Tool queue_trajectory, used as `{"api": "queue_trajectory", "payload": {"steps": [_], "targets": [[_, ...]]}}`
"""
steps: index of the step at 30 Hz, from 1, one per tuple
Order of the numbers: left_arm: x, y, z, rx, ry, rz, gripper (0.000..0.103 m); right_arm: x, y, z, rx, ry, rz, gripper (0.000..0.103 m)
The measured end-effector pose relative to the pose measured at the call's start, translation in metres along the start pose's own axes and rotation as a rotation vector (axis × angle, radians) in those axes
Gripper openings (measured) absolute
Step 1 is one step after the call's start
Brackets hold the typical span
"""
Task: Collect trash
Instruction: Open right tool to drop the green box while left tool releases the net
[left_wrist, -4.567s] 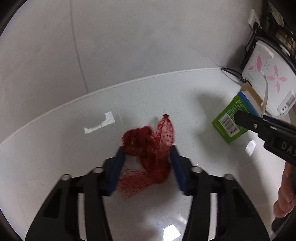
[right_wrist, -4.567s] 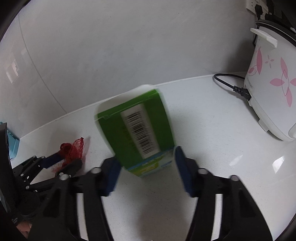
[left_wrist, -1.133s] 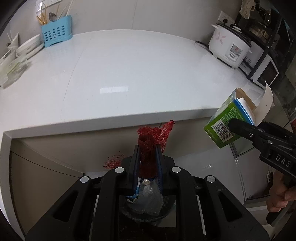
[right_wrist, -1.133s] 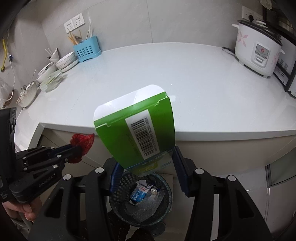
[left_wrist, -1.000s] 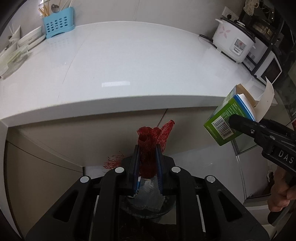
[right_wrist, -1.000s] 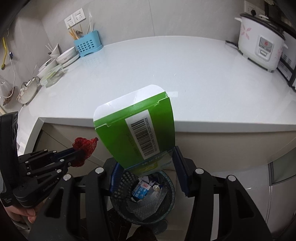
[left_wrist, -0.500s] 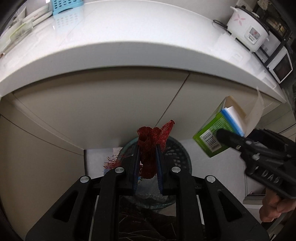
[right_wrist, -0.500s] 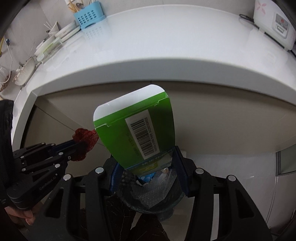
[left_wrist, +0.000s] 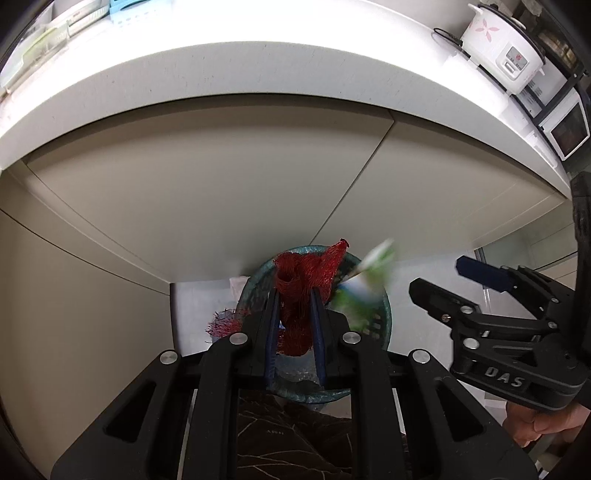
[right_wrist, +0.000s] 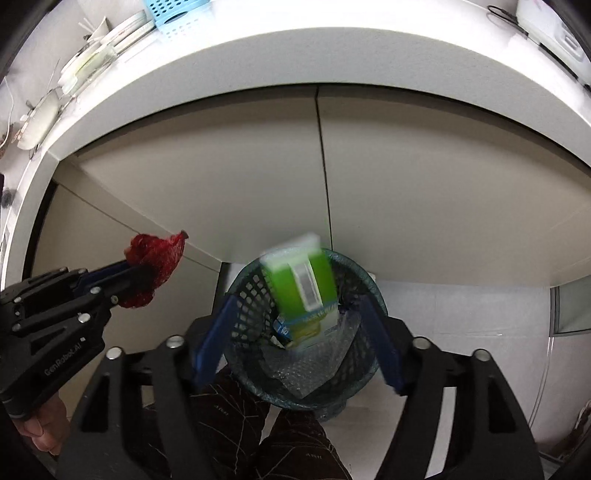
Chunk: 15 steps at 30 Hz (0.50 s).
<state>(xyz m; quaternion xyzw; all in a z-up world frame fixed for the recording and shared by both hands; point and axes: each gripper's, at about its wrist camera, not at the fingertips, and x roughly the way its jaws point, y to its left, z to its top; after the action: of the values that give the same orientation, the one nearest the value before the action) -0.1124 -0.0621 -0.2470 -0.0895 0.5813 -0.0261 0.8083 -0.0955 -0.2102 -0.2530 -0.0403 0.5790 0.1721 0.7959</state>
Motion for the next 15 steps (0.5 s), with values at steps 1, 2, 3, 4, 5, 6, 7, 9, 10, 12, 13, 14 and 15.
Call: {"api": "queue_trajectory", "payload": {"steps": [1, 2, 3, 4, 5, 6, 7, 9, 10, 12, 13, 14, 15], "targets": [[0.002, -0.001, 0.001, 0.000, 0.005, -0.003, 0.015, -0.002, -0.003, -0.001, 0.007, -0.010, -0.013, 0.078], [0.004, -0.001, 0.002, -0.001, 0.010, -0.005, 0.015, -0.005, -0.005, -0.001, 0.013, -0.018, -0.025, 0.080], [0.006, -0.002, 0.001, 0.000, 0.015, -0.006, 0.015, -0.006, -0.008, -0.002, 0.021, -0.023, -0.034, 0.083], [0.008, -0.002, 0.000, 0.002, 0.017, -0.008, 0.015, -0.009, -0.012, -0.003, 0.033, -0.030, -0.047, 0.086], [0.009, -0.002, -0.001, 0.004, 0.020, -0.009, 0.015, -0.012, -0.017, -0.003, 0.044, -0.038, -0.059, 0.087], [0.012, -0.004, -0.002, 0.006, 0.025, -0.014, 0.015, -0.015, -0.021, -0.003, 0.057, -0.047, -0.071, 0.090], [0.015, -0.005, -0.002, 0.007, 0.030, -0.018, 0.015, -0.019, -0.026, -0.005, 0.073, -0.059, -0.080, 0.092], [0.021, -0.008, -0.004, 0.011, 0.039, -0.026, 0.015, -0.026, -0.037, -0.009, 0.095, -0.074, -0.096, 0.094], [0.024, -0.011, -0.005, 0.015, 0.044, -0.029, 0.016, -0.029, -0.042, -0.011, 0.104, -0.077, -0.102, 0.095], [0.031, -0.016, -0.008, 0.024, 0.055, -0.034, 0.016, -0.032, -0.047, -0.013, 0.119, -0.079, -0.117, 0.095], [0.035, -0.018, -0.008, 0.029, 0.062, -0.036, 0.016, -0.035, -0.049, -0.014, 0.127, -0.080, -0.121, 0.095], [0.038, -0.020, -0.008, 0.034, 0.069, -0.038, 0.016, -0.038, -0.055, -0.015, 0.137, -0.081, -0.125, 0.095], [0.042, -0.024, -0.010, 0.043, 0.077, -0.043, 0.016, -0.038, -0.056, -0.015, 0.144, -0.082, -0.128, 0.095]]}}
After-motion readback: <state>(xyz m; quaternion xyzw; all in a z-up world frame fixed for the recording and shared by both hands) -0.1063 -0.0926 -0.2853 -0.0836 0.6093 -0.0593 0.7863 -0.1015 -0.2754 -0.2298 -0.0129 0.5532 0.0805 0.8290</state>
